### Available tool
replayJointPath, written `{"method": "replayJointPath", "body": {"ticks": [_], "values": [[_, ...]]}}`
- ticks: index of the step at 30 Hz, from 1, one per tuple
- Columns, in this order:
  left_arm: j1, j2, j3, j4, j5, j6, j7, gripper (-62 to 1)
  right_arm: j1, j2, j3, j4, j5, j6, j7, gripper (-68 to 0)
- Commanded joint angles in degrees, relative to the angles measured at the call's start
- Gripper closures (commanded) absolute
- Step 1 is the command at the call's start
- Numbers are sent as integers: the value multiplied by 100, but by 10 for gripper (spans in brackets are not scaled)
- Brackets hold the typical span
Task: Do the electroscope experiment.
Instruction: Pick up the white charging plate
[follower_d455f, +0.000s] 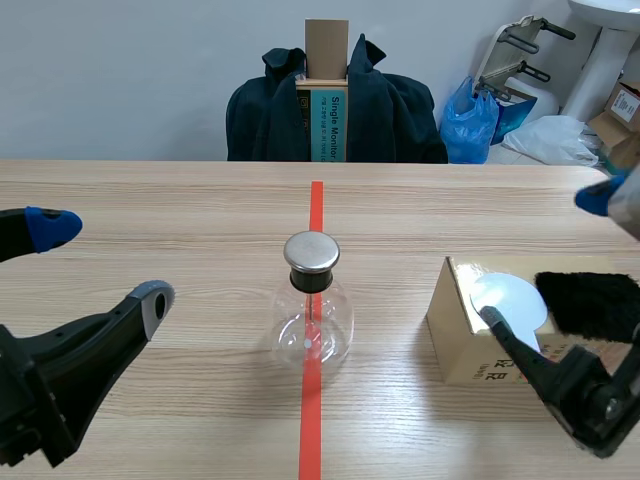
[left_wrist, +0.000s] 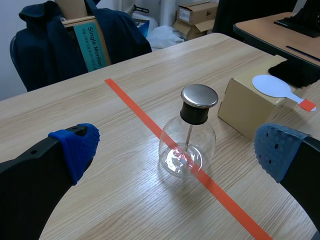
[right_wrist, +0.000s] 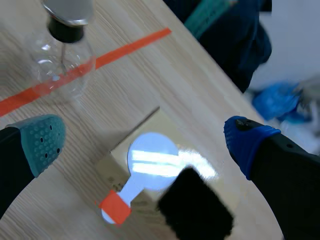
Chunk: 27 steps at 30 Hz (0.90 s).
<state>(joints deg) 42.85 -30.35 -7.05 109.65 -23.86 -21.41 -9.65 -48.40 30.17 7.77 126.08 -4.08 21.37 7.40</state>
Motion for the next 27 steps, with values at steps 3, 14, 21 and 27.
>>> {"method": "replayJointPath", "body": {"ticks": [3,14,21,27], "values": [[-20,-15,-7,79,-37,-15,-105,-623,-704,31,-155,479,-1764,-289,704,-679],[-17,-17,-7,79,-33,-15,-101,-623,-839,-400,-1147,-1928,-6118,-3917,1714,-679],[-17,-15,-7,79,9,-17,-103,-623,195,-400,-1436,-3307,-6238,-5093,1244,-679],[-17,-15,-7,79,9,-17,-98,-623,883,-400,-2037,-3672,-5974,-5095,9,-679]]}}
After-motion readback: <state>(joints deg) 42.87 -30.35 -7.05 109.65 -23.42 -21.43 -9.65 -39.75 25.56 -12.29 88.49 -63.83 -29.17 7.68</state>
